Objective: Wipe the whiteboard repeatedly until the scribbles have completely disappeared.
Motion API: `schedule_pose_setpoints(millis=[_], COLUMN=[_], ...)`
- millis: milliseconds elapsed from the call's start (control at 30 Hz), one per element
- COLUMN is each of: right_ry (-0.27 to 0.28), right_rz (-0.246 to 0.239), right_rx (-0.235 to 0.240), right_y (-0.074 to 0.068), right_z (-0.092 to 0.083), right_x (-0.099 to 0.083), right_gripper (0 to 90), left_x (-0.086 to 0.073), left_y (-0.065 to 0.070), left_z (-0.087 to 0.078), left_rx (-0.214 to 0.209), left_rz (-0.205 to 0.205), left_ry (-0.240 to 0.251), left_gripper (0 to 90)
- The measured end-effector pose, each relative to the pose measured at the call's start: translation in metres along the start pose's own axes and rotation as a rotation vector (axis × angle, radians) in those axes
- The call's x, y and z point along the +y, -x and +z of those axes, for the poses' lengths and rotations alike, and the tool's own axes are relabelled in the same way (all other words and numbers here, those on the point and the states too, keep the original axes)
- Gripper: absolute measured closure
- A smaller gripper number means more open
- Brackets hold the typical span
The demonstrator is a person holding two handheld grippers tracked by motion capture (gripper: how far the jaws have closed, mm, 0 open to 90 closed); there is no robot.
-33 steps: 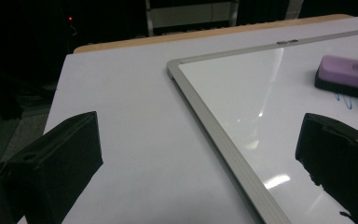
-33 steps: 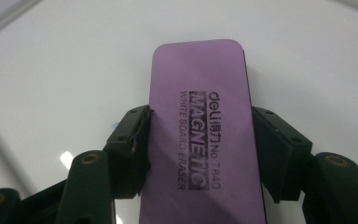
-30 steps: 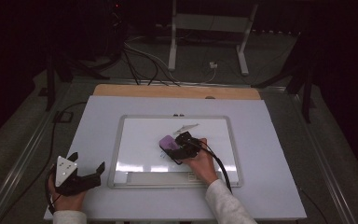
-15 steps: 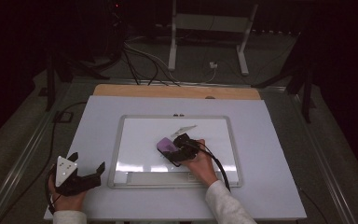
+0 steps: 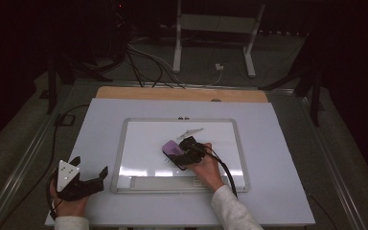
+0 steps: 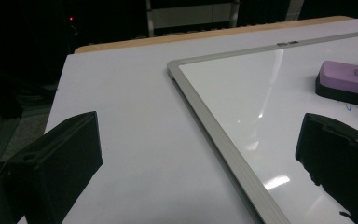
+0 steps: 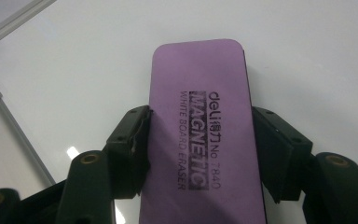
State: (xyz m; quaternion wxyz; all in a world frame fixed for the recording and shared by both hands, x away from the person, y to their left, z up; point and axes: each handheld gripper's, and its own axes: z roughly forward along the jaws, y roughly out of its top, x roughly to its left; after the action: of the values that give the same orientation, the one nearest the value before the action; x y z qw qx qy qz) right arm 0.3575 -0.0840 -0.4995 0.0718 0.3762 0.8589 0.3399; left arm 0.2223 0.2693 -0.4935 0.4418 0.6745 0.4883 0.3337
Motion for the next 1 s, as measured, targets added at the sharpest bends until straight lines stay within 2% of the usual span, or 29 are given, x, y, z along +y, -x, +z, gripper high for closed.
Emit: schedule_pose_setpoints(millis=[67,133,200,233,267,300,333,367,400,533,567,600,633,667,700,733,767,800,833,867,900,1000], right_ry=[0.007,0.014,0.019,0.020,0.016,0.006,0.006,-0.001,-0.002,-0.006,-0.002,0.010,0.010,0.018,0.023,0.026,0.027,0.016,0.016,0.013,0.006,0.004], right_rz=[0.020,0.067,0.100,0.094,0.077,0.033,0.033,-0.023,-0.040,-0.048,-0.042,0.007,0.007,0.038,0.076,0.083,0.067,0.028,0.028,0.008,-0.033,-0.044], right_rx=[-0.044,-0.096,-0.102,-0.105,-0.096,-0.038,-0.038,0.012,0.028,0.042,0.020,-0.068,-0.068,-0.102,-0.099,-0.096,-0.105,-0.057,-0.057,-0.028,0.003,0.003], right_y=[0.004,0.012,0.017,0.017,0.014,0.008,0.008,0.000,-0.004,-0.005,-0.004,0.003,0.003,0.007,0.011,0.011,0.009,0.002,0.002,-0.002,-0.011,-0.012], right_z=[0.000,0.000,-0.001,-0.001,-0.001,0.000,0.000,0.001,0.002,0.003,0.003,0.001,0.001,0.001,0.001,0.001,0.001,0.002,0.002,0.002,0.003,0.004], right_x=[0.001,0.002,0.002,0.002,0.002,0.001,0.001,0.001,0.001,0.002,0.002,0.003,0.003,0.003,0.003,0.002,0.002,0.002,0.002,0.001,0.001,0.002], right_gripper=[41.0,41.0,41.0,41.0,41.0,41.0,41.0,41.0,41.0,41.0,41.0,41.0,41.0,41.0,41.0,41.0,41.0,41.0,41.0,41.0,41.0,41.0], left_x=[0.000,0.000,0.000,0.000,0.000,-0.001,0.000,0.000,0.000,0.000,0.000,0.000,0.000,0.000,0.000,0.000,0.000,0.000,0.000,0.000,0.000,0.000], left_y=[0.000,-0.001,-0.001,-0.001,-0.001,-0.001,0.000,0.000,0.000,0.000,-0.001,-0.001,-0.001,-0.001,-0.001,-0.001,-0.001,-0.001,-0.001,-0.001,0.000,0.000], left_z=[0.000,-0.001,0.000,0.000,0.001,0.001,0.001,0.001,0.001,0.000,-0.001,-0.001,0.000,0.000,0.000,0.000,0.000,0.000,0.001,0.001,0.000,0.000], left_rx=[0.001,0.001,0.000,0.000,-0.002,-0.004,-0.004,-0.004,-0.003,0.000,0.001,0.001,0.000,0.000,0.000,-0.001,-0.002,-0.001,-0.002,-0.003,-0.002,0.000], left_rz=[-0.004,-0.005,-0.005,-0.004,-0.003,-0.004,-0.004,-0.003,-0.001,-0.006,-0.007,-0.010,-0.011,-0.010,-0.008,-0.007,-0.008,-0.008,-0.006,-0.005,-0.004,-0.007], left_ry=[0.004,0.003,0.004,0.000,-0.001,-0.002,-0.002,-0.003,-0.002,0.004,0.003,0.003,0.003,0.003,0.004,0.005,0.004,0.002,0.000,-0.001,0.001,0.004], left_gripper=[1.1,1.1,1.1,1.1,1.1,1.1,1.1,1.1,1.1,1.1,1.1,1.1,1.1,1.1,1.1,1.1,1.1,1.1,1.1,1.1,1.1,1.1])
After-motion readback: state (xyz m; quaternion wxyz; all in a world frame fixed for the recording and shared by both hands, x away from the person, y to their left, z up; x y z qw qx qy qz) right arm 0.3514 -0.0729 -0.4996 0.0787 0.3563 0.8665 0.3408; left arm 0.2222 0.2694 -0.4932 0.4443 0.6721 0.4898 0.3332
